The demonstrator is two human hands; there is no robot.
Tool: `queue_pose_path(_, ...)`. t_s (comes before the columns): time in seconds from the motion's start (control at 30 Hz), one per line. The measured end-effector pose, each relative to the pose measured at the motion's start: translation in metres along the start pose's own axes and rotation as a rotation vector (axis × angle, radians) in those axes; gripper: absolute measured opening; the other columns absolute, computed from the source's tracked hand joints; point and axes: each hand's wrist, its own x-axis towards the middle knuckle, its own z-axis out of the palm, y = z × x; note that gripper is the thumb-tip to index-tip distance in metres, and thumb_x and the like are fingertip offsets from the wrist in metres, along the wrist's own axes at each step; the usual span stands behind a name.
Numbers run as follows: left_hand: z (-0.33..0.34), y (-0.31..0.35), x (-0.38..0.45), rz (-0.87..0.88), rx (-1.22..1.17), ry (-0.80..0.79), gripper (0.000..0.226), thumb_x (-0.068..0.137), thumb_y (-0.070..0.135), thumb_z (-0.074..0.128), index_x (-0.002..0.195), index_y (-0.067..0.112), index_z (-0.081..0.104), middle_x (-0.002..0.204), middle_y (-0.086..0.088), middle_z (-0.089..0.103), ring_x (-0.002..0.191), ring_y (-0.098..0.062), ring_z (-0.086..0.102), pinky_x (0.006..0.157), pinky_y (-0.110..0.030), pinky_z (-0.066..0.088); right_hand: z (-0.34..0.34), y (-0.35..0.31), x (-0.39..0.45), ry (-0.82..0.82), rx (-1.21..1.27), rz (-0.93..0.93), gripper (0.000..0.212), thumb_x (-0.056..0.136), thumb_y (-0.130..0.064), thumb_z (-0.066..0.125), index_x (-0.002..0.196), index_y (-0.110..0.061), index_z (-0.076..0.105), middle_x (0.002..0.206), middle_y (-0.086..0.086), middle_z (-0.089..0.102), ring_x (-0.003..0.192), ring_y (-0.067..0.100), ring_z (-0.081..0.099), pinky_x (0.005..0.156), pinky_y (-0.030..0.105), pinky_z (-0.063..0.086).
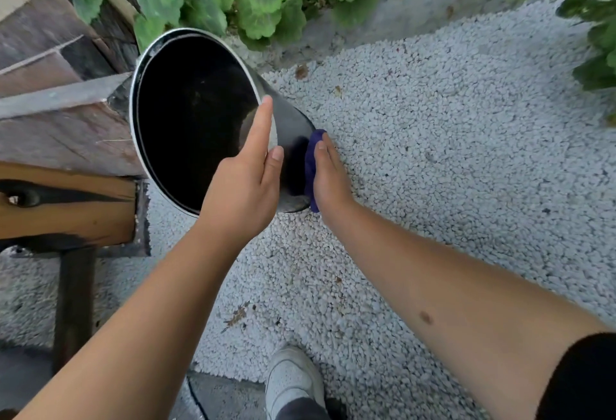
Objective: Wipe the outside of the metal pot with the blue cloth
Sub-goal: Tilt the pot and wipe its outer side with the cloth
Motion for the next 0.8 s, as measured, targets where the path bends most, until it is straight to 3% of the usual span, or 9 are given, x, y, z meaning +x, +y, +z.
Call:
queue_pose_path(0.17, 0.004, 0.007, 0.012, -0.135, -0.097, 0.068, 0.059, 0.102, 0.036, 0.034, 0.152, 0.044, 0.005, 0.070, 0.015, 0.057, 0.069, 0.017, 0.053, 0.056, 0.000, 0.034, 0.003, -0.011, -0.018, -0.039, -0.043, -0.158, 0.057, 0.098, -0.048, 0.037, 0.152, -0.029, 0.035, 0.160, -0.004, 0.036, 0.145, 0.015, 0.033, 0.120, 0.044, 0.027)
queue_pose_path(0.23, 0.004, 0.008, 0.022, -0.169, -0.122, 0.069, 0.061, 0.101, 0.036, 0.036, 0.154, 0.040, 0.004, 0.091, 0.022, 0.057, 0.064, 0.028, 0.046, 0.056, 0.007, 0.030, 0.007, -0.013, -0.027, -0.071, -0.030, -0.233, 0.061, 0.094, -0.049, 0.038, 0.152, -0.029, 0.035, 0.161, -0.003, 0.034, 0.147, 0.013, 0.031, 0.120, 0.045, 0.027)
queue_pose_path(0.3, 0.002, 0.002, 0.031, -0.159, -0.146, -0.007, 0.068, 0.101, 0.038, 0.039, 0.154, 0.035, -0.002, 0.120, 0.013, 0.049, 0.077, 0.028, 0.041, 0.065, 0.009, 0.025, 0.009, -0.012, -0.032, -0.090, -0.032, -0.286, 0.062, 0.094, -0.049, 0.038, 0.153, -0.031, 0.032, 0.162, -0.004, 0.031, 0.148, 0.012, 0.028, 0.121, 0.045, 0.026)
queue_pose_path(0.33, -0.001, -0.001, 0.032, -0.126, -0.145, -0.066, 0.073, 0.100, 0.043, 0.040, 0.154, 0.035, -0.008, 0.140, 0.007, 0.041, 0.102, 0.023, 0.039, 0.082, 0.005, 0.024, 0.008, -0.012, -0.031, -0.099, -0.035, -0.292, 0.062, 0.094, -0.049, 0.038, 0.153, -0.031, 0.032, 0.162, -0.004, 0.030, 0.148, 0.012, 0.028, 0.121, 0.046, 0.026)
queue_pose_path(0.4, -0.014, -0.010, 0.025, -0.036, 0.001, -0.152, 0.080, 0.094, 0.057, 0.039, 0.152, 0.035, -0.012, 0.163, -0.002, 0.003, 0.149, -0.017, 0.007, 0.117, -0.032, 0.014, 0.006, -0.010, -0.025, -0.110, -0.042, -0.269, 0.060, 0.097, -0.047, 0.038, 0.154, -0.029, 0.030, 0.162, -0.003, 0.030, 0.148, 0.012, 0.028, 0.121, 0.045, 0.025)
queue_pose_path(0.47, -0.024, -0.021, 0.010, 0.186, 0.314, -0.139, 0.080, 0.091, 0.065, 0.034, 0.155, 0.029, 0.001, 0.163, -0.013, -0.010, 0.148, -0.037, -0.013, 0.116, -0.057, 0.006, 0.002, -0.006, -0.016, -0.106, -0.049, -0.222, 0.057, 0.100, -0.044, 0.036, 0.155, -0.027, 0.029, 0.162, -0.003, 0.030, 0.147, 0.013, 0.029, 0.121, 0.043, 0.024)
queue_pose_path(0.57, -0.025, -0.034, 0.000, 0.399, 0.402, -0.205, 0.073, 0.095, 0.064, 0.027, 0.155, 0.024, 0.017, 0.164, -0.006, -0.005, 0.150, -0.031, -0.010, 0.115, -0.059, 0.012, -0.006, 0.005, -0.001, -0.147, -0.075, -0.164, 0.053, 0.105, -0.041, 0.033, 0.156, -0.028, 0.025, 0.163, -0.004, 0.028, 0.148, 0.011, 0.027, 0.123, 0.039, 0.021)
queue_pose_path(0.67, -0.020, -0.040, 0.005, 0.377, 0.286, -0.201, 0.063, 0.099, 0.058, 0.024, 0.153, 0.027, 0.022, 0.163, 0.006, -0.008, 0.151, -0.022, -0.010, 0.117, -0.055, 0.010, -0.011, 0.016, 0.011, -0.153, -0.117, -0.118, 0.055, 0.105, -0.045, 0.032, 0.156, -0.029, 0.023, 0.163, -0.004, 0.027, 0.148, 0.012, 0.026, 0.120, 0.029, 0.019)
queue_pose_path(0.8, -0.018, -0.040, 0.005, 0.343, 0.268, -0.162, 0.054, 0.101, 0.053, 0.022, 0.151, 0.032, 0.024, 0.162, 0.014, -0.008, 0.150, -0.018, -0.010, 0.115, -0.051, 0.007, -0.010, 0.027, 0.022, -0.109, -0.103, -0.027, 0.055, 0.105, -0.041, 0.035, 0.156, -0.025, 0.022, 0.162, 0.002, 0.029, 0.148, 0.018, 0.029, 0.121, 0.032, 0.020)
